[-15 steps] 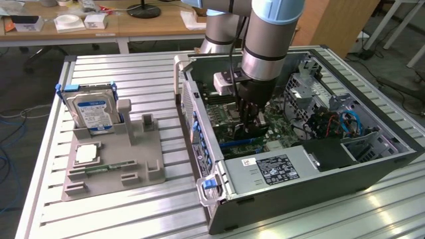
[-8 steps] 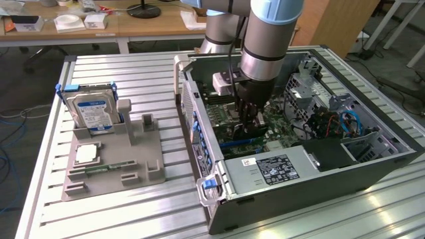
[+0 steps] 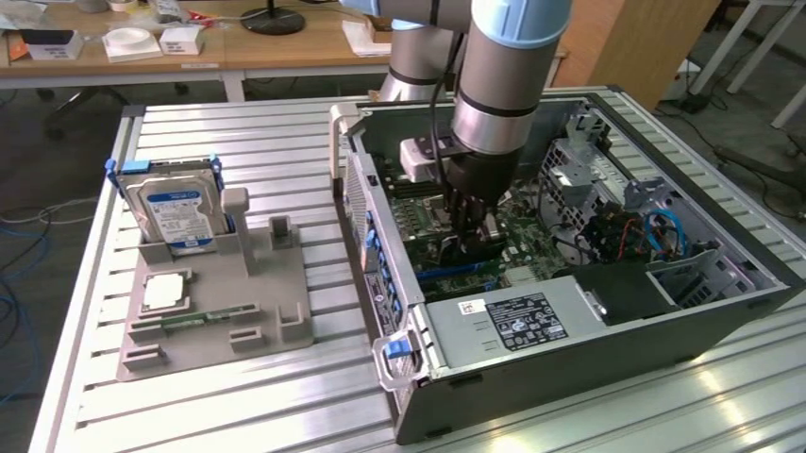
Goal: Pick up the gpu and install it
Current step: 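Insert the gpu into the slot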
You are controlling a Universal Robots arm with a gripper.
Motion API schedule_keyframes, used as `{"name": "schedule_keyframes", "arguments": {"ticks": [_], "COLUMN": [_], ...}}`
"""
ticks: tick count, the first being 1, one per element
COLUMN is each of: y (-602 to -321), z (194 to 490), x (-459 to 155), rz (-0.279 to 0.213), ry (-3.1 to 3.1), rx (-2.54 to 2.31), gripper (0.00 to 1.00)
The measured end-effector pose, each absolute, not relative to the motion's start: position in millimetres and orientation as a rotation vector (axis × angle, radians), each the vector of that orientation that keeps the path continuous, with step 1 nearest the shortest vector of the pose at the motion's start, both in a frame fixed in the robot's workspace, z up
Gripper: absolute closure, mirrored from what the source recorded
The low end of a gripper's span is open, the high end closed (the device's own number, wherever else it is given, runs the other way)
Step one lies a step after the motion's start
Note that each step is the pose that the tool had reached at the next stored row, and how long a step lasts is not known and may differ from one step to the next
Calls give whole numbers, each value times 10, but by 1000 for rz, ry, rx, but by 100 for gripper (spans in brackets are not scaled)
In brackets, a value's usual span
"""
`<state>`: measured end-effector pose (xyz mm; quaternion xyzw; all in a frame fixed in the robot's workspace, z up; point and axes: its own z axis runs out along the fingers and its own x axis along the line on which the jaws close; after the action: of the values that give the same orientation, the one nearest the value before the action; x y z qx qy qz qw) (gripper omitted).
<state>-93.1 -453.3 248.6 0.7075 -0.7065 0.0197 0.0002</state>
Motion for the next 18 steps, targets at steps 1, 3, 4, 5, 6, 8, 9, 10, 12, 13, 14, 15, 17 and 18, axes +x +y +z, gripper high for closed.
{"name": "schedule_keyframes", "arguments": {"ticks": [1, 3, 4, 5, 6, 8, 9, 10, 12, 13, 14, 15, 17, 18], "y": [-4532, -4532, -4532, -4532, -4532, -4532, -4532, -4532, -4532, -4532, -4532, -4532, -4532, -4530], "z": [2483, 2478, 2475, 2473, 2470, 2462, 2458, 2453, 2442, 2437, 2434, 2432, 2429, 2427], "x": [-933, -935, -935, -936, -937, -938, -938, -939, -940, -941, -942, -943, -944, -943], "rz": [62, 62, 62, 62, 62, 62, 62, 62, 62, 62, 62, 62, 62, 62], "ry": [-2219, -2220, -2219, -2219, -2220, -2220, -2220, -2220, -2220, -2220, -2219, -2219, -2220, -2220], "rx": [2222, 2222, 2222, 2222, 2222, 2222, 2222, 2222, 2222, 2222, 2222, 2222, 2222, 2222], "gripper": [73, 73, 73, 73, 73, 73, 73, 73, 73, 73, 73, 73, 73, 73]}}
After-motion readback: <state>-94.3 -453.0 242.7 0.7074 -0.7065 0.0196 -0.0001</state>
